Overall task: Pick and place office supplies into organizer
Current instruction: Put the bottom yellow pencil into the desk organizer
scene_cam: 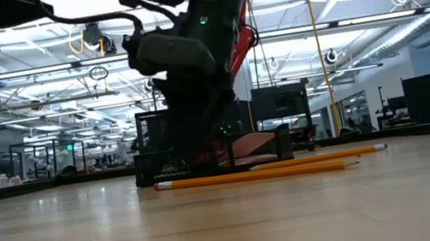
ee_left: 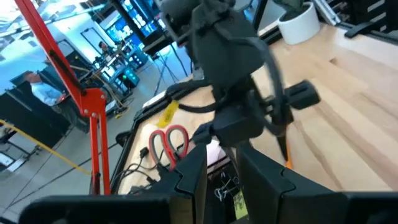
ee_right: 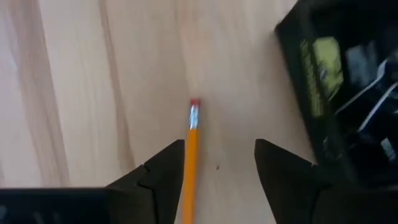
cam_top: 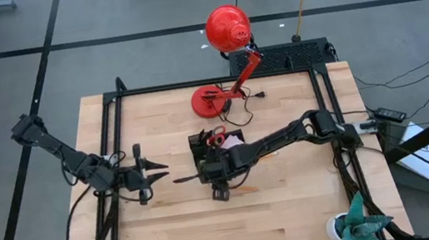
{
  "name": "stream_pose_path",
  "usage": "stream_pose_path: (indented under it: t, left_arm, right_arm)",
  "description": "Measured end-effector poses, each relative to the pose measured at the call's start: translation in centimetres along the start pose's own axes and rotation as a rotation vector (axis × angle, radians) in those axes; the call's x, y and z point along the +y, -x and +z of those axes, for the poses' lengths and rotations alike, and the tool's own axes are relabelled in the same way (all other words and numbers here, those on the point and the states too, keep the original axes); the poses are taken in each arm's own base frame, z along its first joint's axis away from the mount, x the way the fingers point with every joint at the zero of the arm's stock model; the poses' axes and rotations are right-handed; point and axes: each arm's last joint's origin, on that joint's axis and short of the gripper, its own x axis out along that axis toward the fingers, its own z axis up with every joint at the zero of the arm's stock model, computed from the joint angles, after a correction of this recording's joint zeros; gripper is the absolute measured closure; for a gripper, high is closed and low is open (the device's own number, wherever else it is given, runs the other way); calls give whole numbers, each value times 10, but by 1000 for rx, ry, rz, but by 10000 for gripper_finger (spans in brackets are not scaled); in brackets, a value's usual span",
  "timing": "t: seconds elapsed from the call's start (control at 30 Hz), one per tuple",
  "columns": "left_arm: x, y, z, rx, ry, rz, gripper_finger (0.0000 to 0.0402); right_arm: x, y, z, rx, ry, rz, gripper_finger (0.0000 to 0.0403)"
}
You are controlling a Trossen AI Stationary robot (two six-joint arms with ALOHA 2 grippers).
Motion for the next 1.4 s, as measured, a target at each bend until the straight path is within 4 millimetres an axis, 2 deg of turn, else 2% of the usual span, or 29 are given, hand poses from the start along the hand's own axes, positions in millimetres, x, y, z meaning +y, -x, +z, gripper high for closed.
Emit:
stream_pose_path:
  t: [0.17,0.37,0.8,1.0,1.2,1.4]
  left_arm:
    - [1,-1,-1,10,18,3,309]
    - [1,-1,-1,8,18,2,309]
    - [1,-1,-1,5,21,-4,309]
    - [1,-1,-1,5,20,-4,309]
    - [1,-1,-1,4,20,-5,309]
    - [1,-1,-1,3,21,-7,309]
  right_arm:
    - [2,1,-7,65,-30,-15,216]
    - [16,2,-12,55,-10,-2,214]
    - [14,-30,-21,132,5,-42,214]
    - [11,-33,-28,202,-12,-70,245]
    - [5,-37,-30,293,-60,52,288]
    - [2,-42,-30,312,-70,73,294]
